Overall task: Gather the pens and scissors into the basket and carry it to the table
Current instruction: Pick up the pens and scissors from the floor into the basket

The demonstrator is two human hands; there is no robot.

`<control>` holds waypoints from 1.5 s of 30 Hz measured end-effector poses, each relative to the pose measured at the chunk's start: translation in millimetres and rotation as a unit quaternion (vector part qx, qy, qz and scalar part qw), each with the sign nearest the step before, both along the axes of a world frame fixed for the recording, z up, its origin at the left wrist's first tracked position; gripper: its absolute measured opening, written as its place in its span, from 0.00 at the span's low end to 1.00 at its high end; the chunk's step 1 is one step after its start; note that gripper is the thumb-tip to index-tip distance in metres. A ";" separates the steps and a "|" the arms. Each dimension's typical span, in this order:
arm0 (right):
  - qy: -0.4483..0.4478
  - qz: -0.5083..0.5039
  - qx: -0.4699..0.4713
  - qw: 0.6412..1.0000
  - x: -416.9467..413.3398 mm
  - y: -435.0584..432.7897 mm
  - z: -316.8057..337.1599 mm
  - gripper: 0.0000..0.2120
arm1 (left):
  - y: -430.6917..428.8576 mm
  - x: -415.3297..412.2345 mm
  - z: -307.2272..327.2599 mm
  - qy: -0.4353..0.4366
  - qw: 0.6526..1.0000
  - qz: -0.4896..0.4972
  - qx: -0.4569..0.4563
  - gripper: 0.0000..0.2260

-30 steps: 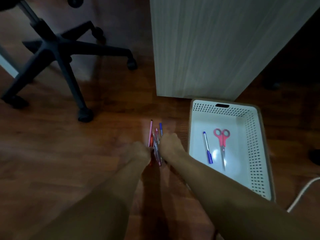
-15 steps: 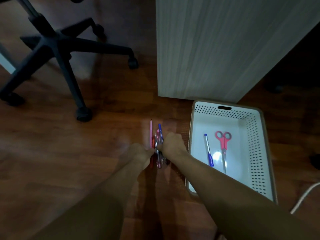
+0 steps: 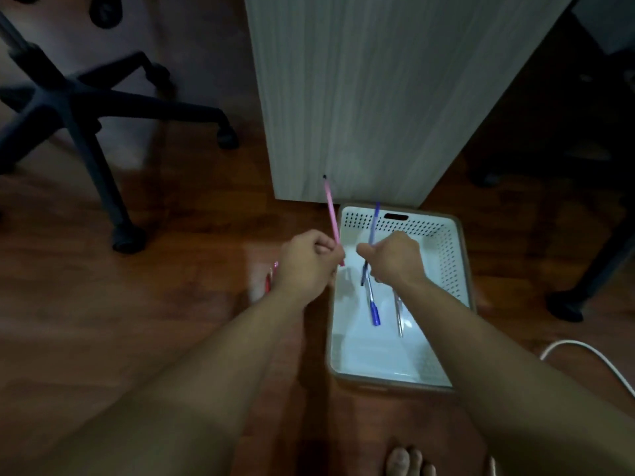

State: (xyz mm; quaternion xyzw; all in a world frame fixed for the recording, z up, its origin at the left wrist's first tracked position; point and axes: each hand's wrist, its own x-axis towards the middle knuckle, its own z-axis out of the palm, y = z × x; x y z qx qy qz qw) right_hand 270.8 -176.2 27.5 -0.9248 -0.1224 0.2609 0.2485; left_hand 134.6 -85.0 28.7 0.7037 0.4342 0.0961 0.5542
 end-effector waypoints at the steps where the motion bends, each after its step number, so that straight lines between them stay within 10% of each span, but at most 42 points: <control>1: -0.001 0.000 -0.020 1.000 5.9 -12.2 -2.9 0.17 | -8.5 6.8 2.1 0.008 1.000 -0.022 -0.011 0.05; 7: 0.026 0.047 -0.143 0.988 11.1 -65.6 -35.2 0.16 | -58.4 30.5 -10.0 0.218 0.952 -0.190 -0.099 0.14; 11: 0.051 0.061 -0.161 0.984 6.2 -75.2 -50.8 0.17 | -72.2 26.0 -21.6 0.358 0.853 -0.380 0.000 0.32; 17: 0.009 0.060 -0.138 0.989 10.5 -66.9 -48.0 0.19 | -60.9 20.9 -20.1 0.243 0.944 -0.127 -0.184 0.21; 23: -0.042 0.028 0.041 0.998 -8.6 -28.5 -21.3 0.19 | -3.3 -5.6 -10.0 0.216 0.971 -0.074 -0.069 0.23; 29: -0.037 0.097 0.104 0.989 -55.2 30.9 -9.8 0.14 | 43.5 -59.5 -41.5 0.287 0.956 0.009 0.059 0.22; 45: 0.025 0.240 -0.075 0.968 -134.5 57.0 -76.9 0.17 | 35.2 -119.7 -105.9 0.364 0.930 -0.033 0.023 0.23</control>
